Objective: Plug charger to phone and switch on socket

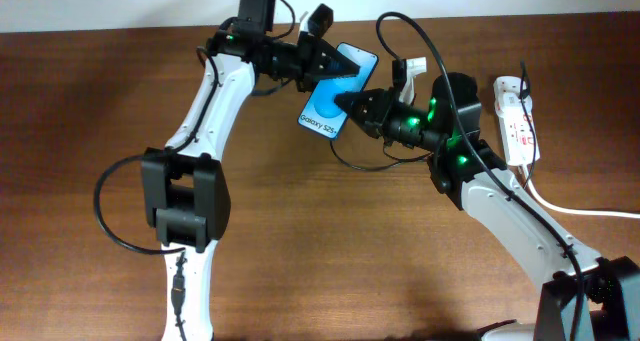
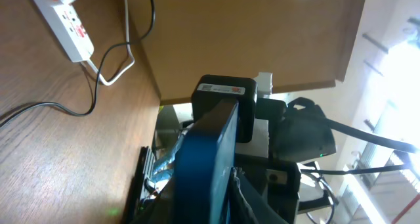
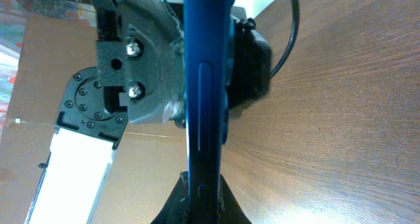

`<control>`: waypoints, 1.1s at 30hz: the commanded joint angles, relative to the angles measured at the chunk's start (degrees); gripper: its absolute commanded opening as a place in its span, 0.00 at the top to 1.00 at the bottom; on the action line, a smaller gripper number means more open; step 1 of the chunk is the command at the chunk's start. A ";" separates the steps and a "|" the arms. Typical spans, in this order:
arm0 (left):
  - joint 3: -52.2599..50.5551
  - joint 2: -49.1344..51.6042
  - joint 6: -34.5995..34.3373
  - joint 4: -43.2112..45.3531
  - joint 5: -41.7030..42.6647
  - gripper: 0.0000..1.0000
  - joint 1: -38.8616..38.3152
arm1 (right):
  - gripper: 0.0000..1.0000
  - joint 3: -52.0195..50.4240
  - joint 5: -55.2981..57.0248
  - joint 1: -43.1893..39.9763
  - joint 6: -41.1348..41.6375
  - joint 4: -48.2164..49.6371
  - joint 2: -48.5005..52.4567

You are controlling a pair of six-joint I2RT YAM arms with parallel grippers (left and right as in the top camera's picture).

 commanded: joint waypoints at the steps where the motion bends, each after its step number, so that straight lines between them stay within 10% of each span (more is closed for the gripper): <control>1: 0.66 -0.68 3.72 0.02 0.20 0.77 -2.19 | 0.96 1.44 -1.97 -0.04 -1.60 0.87 0.26; 7: 0.66 -0.68 3.67 0.00 0.17 1.00 -2.34 | 0.96 1.44 -1.88 -0.07 -1.62 0.92 0.26; 12: 0.66 -0.68 3.65 0.22 0.09 1.00 -1.97 | 0.94 1.44 -1.90 -0.07 -1.70 0.87 0.26; 21: 0.66 -0.68 0.72 0.24 -1.77 1.00 7.80 | 0.53 1.44 -1.88 -0.11 -8.17 -5.68 0.24; 33: 0.68 -10.25 -18.08 -0.02 -27.04 1.00 24.15 | 0.28 9.31 16.20 -0.09 -33.73 -46.53 0.24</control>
